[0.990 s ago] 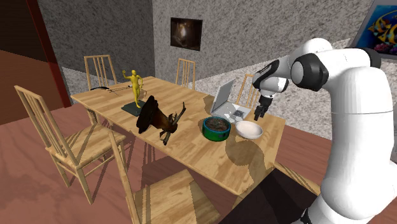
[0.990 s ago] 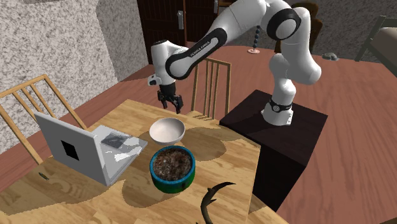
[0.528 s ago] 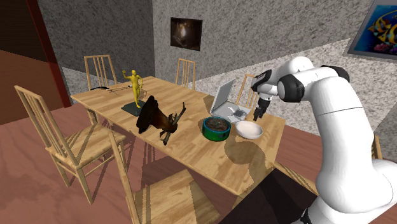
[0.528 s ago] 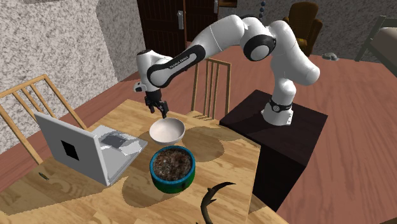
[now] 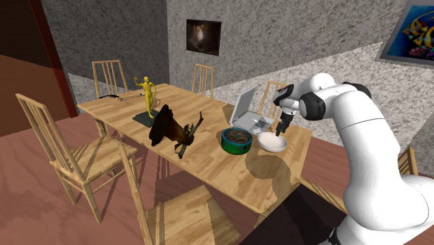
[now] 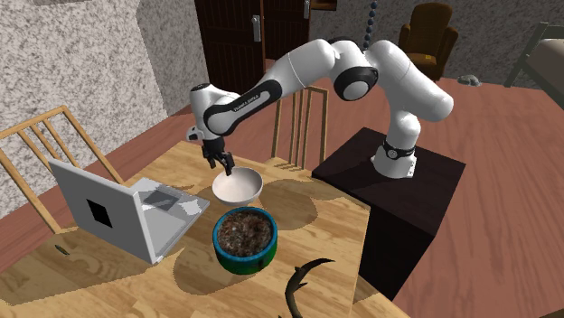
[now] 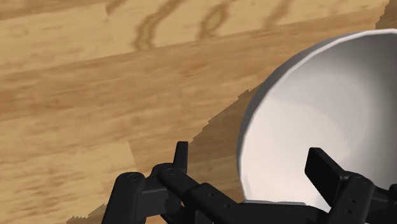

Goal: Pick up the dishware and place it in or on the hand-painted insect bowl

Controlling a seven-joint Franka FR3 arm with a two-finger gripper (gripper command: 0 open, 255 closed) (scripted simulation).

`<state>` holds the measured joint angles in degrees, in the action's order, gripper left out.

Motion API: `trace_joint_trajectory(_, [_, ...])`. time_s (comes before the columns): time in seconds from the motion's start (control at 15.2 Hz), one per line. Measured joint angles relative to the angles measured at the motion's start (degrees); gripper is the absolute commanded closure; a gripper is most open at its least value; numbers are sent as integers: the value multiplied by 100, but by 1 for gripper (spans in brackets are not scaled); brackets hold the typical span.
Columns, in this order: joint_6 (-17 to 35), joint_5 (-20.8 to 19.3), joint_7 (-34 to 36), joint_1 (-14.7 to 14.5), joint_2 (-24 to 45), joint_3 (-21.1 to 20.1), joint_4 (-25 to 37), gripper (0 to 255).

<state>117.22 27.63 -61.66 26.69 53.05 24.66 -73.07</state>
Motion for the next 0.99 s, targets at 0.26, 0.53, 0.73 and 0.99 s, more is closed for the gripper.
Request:
trace_joint_trajectory(0.26, [109,34,-15,4,96,-32,-14,0])
trace_joint_trajectory(0.53, [121,38,-17,5,107,-35,-14,0])
trace_joint_trajectory(0.73, [121,38,-17,6,108,-36,-13,255])
trace_joint_trajectory(0.99, [120,39,-17,6,105,-35,-9,255])
